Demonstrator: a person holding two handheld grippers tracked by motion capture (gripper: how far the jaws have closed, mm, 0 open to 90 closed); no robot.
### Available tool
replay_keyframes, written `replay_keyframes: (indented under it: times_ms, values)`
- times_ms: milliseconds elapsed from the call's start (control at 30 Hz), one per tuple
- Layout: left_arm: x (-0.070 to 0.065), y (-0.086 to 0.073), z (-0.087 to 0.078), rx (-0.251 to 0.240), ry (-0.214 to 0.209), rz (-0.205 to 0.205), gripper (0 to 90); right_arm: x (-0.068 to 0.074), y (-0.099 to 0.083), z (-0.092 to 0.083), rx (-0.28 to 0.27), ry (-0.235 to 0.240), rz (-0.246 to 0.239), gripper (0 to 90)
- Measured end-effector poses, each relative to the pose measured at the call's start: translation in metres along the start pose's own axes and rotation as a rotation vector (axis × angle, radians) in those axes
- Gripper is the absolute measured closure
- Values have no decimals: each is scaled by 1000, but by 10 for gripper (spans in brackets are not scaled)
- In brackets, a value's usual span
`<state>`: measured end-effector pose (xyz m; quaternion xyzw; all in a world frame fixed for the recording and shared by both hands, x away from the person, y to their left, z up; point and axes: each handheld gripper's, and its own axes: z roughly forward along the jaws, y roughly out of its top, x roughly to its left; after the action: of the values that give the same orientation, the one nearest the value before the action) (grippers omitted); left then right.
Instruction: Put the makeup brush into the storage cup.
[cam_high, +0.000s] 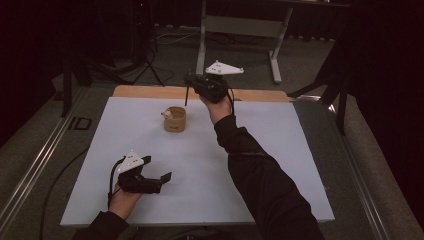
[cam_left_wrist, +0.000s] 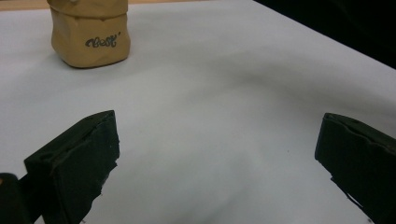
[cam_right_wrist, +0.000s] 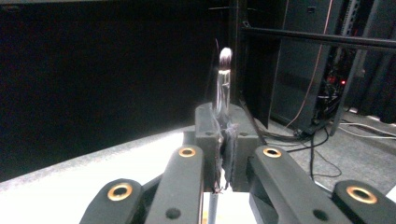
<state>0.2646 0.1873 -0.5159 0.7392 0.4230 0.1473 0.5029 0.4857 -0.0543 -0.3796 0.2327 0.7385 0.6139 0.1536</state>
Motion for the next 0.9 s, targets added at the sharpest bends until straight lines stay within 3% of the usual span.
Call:
replay_keyframes:
  times_ms: [67, 267, 600, 900]
  values:
    - [1, 0, -1, -7, -15, -11, 7, -2, 0, 7, 1, 1, -1, 855]
    - [1, 0, -3, -11, -9, 1, 7, -3, -10, 25, 25, -11, 1, 855]
    - [0, 0, -3, -10, -1, 13, 7, -1, -41, 51, 95, -8, 28, 854]
    - [-4, -2, -1, 2, -24, 21, 7, -2, -62, 60, 153, -19, 61, 854]
